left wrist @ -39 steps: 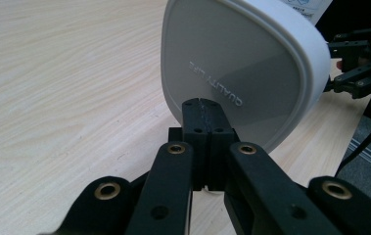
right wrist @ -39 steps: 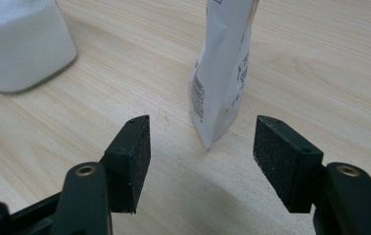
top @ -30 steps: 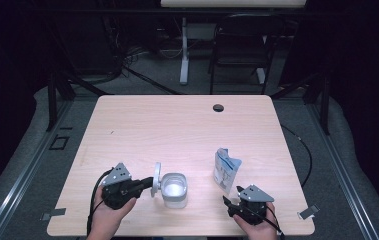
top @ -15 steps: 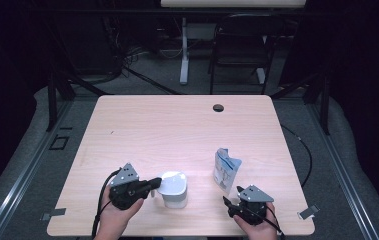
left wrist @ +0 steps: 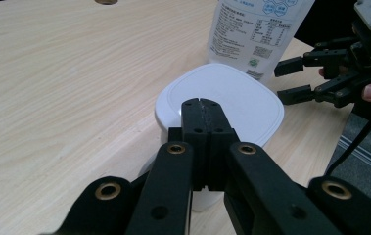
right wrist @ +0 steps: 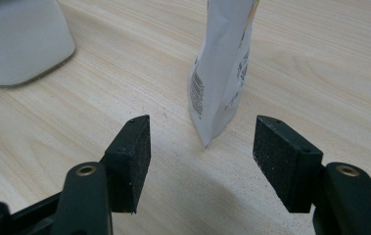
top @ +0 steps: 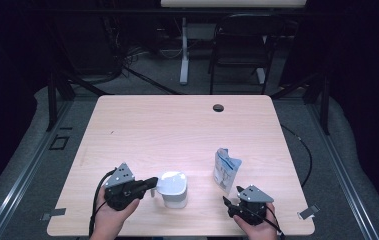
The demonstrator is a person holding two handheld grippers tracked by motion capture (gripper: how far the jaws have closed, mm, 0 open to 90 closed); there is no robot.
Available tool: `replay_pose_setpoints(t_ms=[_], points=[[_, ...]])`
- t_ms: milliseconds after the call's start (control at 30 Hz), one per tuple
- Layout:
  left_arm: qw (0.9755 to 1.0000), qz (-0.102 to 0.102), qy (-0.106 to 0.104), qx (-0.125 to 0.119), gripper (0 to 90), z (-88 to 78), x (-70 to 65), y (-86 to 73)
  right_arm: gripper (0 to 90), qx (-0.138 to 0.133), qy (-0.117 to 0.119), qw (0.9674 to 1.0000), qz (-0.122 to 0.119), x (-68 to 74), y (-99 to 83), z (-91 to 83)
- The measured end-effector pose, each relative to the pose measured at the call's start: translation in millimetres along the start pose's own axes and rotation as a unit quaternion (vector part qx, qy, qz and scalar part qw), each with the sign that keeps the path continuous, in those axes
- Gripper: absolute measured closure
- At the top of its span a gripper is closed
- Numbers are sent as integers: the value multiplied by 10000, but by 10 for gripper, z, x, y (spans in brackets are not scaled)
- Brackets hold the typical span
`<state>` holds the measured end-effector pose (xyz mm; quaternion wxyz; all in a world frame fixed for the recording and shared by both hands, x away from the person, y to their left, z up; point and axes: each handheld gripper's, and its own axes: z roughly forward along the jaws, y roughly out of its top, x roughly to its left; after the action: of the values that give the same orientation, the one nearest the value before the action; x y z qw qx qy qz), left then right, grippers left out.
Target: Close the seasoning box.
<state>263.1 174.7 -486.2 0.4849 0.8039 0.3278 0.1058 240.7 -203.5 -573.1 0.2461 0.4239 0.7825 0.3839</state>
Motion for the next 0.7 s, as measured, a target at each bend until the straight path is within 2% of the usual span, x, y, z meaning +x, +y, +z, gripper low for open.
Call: replay_pose_setpoints(t_ms=[333, 700], points=[[9995, -132, 272, -19, 900, -232, 171, -126, 390, 30, 7, 10000, 1, -3, -2, 0], [9979, -431, 457, 148, 900, -361, 363, -451, 390, -6, 10, 10000, 14, 3, -4, -2]])
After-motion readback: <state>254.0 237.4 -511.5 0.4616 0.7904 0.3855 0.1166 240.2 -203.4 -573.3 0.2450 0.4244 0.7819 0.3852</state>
